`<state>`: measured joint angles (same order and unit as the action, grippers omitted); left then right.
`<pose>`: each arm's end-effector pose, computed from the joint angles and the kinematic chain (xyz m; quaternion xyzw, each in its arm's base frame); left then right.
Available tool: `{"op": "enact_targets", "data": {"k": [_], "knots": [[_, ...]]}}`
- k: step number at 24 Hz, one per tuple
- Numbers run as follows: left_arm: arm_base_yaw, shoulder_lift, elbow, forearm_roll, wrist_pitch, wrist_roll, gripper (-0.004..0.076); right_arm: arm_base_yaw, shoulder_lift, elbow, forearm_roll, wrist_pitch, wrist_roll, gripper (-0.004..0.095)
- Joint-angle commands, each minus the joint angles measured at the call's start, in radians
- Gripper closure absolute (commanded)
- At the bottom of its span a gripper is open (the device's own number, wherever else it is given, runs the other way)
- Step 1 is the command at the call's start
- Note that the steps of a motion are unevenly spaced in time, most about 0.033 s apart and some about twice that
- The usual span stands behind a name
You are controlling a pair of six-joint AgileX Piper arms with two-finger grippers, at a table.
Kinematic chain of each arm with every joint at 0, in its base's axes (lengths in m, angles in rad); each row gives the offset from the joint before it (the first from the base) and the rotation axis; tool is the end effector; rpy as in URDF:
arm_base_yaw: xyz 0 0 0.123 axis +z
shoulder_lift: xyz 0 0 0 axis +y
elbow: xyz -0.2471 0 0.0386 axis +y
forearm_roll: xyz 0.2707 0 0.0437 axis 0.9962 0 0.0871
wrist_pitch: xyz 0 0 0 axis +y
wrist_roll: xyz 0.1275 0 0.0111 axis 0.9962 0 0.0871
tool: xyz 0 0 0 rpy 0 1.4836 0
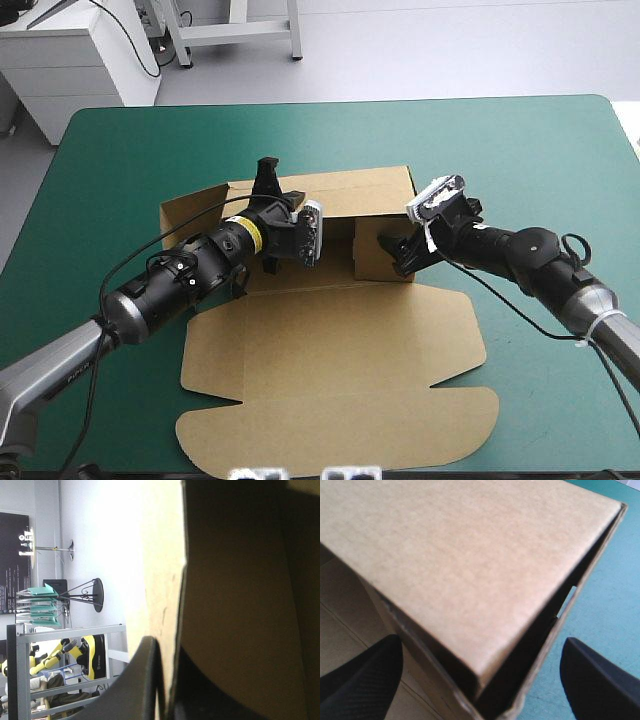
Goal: Fold the box
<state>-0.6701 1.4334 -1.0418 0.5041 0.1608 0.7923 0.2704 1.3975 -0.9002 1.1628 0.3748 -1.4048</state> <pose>0.3090 -0.2322 0.2551 0.6907 0.4876 0.1940 0.4976 0.3315 0.1366 0.2178 -0.3092 0.8103 0.1498 0.4748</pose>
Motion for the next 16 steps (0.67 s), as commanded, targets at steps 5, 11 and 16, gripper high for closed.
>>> {"op": "enact_targets", "data": {"k": [5, 11, 16], "knots": [[-0.021, -0.024, -0.016, -0.08, -0.008, -0.035, 0.0729, 0.001, -0.027, -0.022, 0.039, -0.007, 0.03, 0.0612], [-0.021, -0.021, -0.016, -0.08, -0.006, -0.035, 0.0728, 0.001, -0.027, -0.022, 0.039, 0.06, 0.032, 0.0926], [-0.021, -0.027, -0.016, -0.08, -0.044, -0.035, 0.0656, 0.001, -0.027, -0.022, 0.062, -0.028, 0.115, 0.0926]]}}
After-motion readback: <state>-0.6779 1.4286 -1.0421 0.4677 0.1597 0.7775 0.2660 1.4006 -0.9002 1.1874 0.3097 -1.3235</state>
